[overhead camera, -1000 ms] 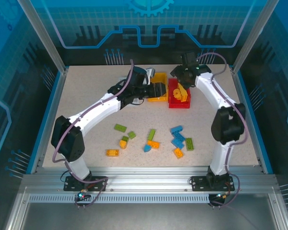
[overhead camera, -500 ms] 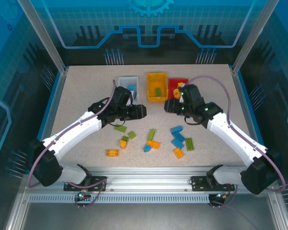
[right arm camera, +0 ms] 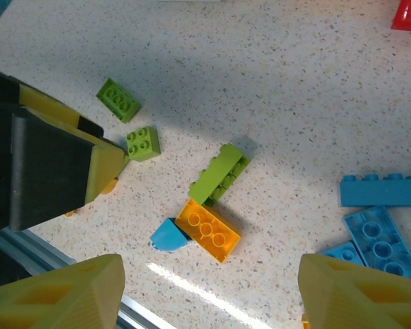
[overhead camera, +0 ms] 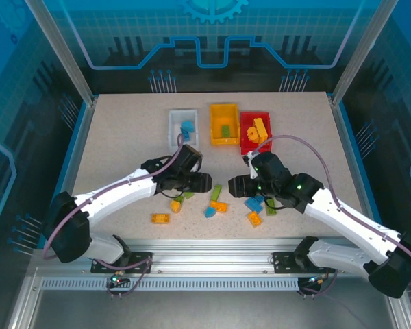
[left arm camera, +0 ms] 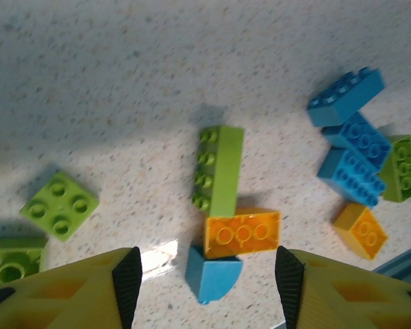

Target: Sort the legos into containers by color

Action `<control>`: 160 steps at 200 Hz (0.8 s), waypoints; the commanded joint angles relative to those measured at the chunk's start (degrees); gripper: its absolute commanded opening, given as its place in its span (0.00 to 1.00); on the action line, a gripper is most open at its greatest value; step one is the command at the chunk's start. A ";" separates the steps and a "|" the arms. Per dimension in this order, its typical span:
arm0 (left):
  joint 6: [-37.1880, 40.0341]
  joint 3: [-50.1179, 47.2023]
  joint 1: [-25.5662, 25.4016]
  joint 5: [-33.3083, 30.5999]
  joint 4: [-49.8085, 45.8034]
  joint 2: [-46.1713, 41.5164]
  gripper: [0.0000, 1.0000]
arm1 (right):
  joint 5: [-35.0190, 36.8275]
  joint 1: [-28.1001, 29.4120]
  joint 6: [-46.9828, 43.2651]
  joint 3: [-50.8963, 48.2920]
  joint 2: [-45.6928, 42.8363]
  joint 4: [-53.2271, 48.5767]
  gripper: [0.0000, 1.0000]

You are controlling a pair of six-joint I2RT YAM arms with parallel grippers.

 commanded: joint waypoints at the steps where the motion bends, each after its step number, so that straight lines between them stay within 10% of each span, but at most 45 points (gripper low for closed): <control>1: -2.36 -2.13 -0.44 -3.20 -3.98 -3.28 0.57 | 1.73 1.65 1.44 -1.08 -0.90 -1.77 0.69; 81: -13.37 -3.29 11.11 -6.57 -10.12 -4.66 0.68 | -3.26 4.30 -4.01 -5.15 -2.30 9.61 0.73; 160: -35.01 6.12 18.16 -7.34 -10.20 13.16 0.71 | -5.25 4.36 -10.35 3.45 8.76 15.41 0.77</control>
